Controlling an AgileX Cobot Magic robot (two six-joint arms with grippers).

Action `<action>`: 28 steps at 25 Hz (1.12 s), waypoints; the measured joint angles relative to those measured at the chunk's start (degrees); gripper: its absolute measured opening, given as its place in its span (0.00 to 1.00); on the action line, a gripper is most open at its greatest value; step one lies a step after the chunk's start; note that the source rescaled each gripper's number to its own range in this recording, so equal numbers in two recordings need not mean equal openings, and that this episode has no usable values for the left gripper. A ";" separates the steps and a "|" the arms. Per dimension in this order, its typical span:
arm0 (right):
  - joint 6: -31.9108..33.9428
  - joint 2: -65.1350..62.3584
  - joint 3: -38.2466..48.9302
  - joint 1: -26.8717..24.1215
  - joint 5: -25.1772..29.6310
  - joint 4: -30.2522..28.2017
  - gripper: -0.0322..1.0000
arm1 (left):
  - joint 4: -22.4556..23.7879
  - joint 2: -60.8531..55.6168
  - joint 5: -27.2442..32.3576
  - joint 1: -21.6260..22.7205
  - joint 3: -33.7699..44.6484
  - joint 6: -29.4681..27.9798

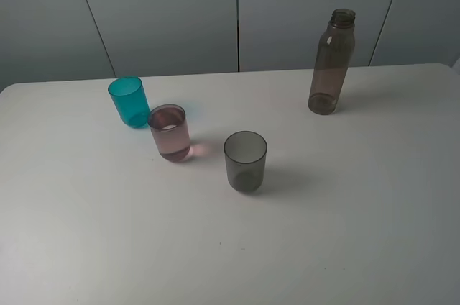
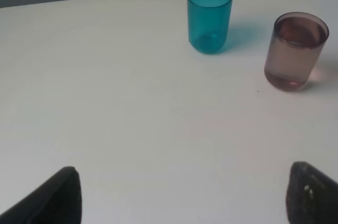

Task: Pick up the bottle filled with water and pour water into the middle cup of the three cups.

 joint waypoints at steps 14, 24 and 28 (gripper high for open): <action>-1.54 -0.26 0.08 0.00 0.00 1.09 0.66 | 0.00 0.00 0.00 0.00 0.00 0.00; -1.66 -0.26 0.08 0.00 0.00 1.09 0.66 | 0.00 0.00 0.00 0.00 0.00 0.00; -1.66 -0.26 0.08 0.00 0.00 1.09 0.66 | 0.00 0.00 0.00 0.00 0.00 0.00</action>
